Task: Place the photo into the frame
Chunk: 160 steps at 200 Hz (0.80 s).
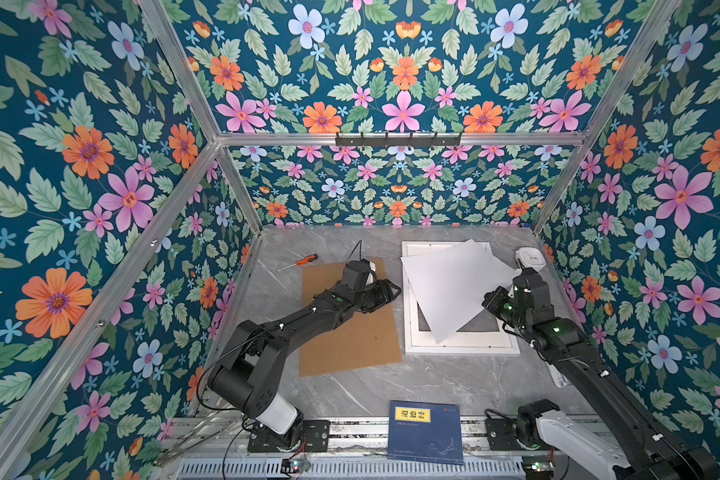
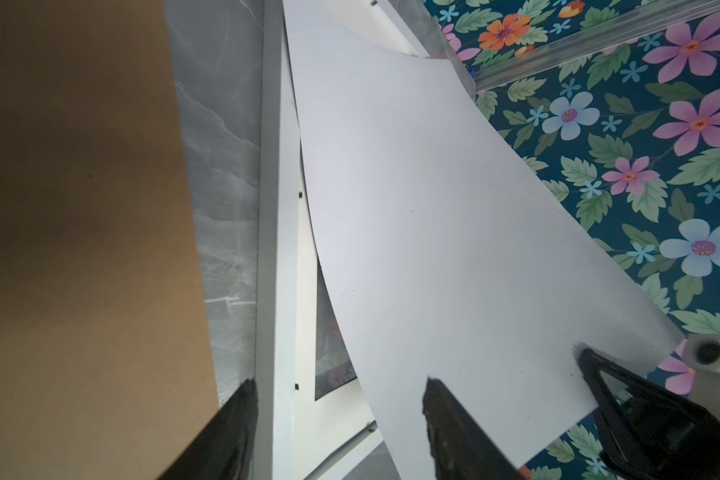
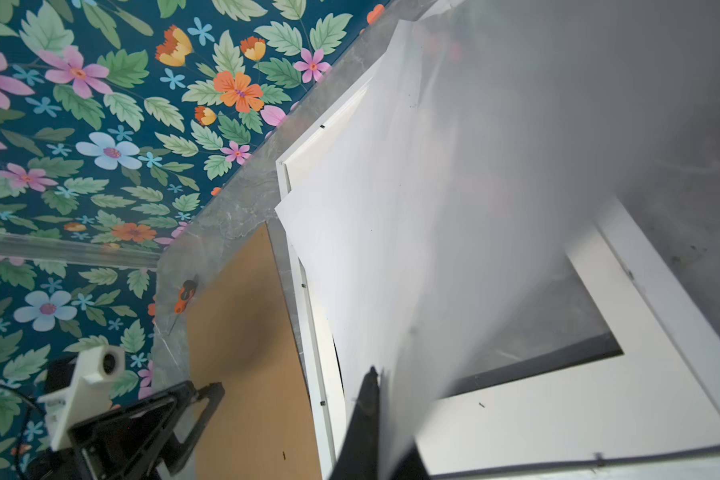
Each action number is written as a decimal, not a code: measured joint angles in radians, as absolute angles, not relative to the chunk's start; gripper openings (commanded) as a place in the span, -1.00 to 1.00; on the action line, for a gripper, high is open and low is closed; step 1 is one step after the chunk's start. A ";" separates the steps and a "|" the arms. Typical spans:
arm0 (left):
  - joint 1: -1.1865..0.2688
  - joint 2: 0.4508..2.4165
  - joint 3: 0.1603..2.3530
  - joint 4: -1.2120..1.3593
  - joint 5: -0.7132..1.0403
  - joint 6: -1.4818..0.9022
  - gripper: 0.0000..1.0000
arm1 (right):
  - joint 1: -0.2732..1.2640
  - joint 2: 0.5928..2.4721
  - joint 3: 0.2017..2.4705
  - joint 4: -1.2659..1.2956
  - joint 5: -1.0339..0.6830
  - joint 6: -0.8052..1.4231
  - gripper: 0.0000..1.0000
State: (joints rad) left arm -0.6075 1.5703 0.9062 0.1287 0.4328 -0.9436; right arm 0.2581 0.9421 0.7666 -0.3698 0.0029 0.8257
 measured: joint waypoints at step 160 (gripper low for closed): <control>-0.815 1.802 0.723 0.835 0.442 -1.548 0.25 | 0.258 0.927 0.760 -0.313 -0.051 0.917 -1.00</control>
State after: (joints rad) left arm -0.8154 1.8023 0.7235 0.8352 0.4416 -1.5482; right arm 0.2577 0.9272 0.7597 -0.3130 -0.0505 0.9169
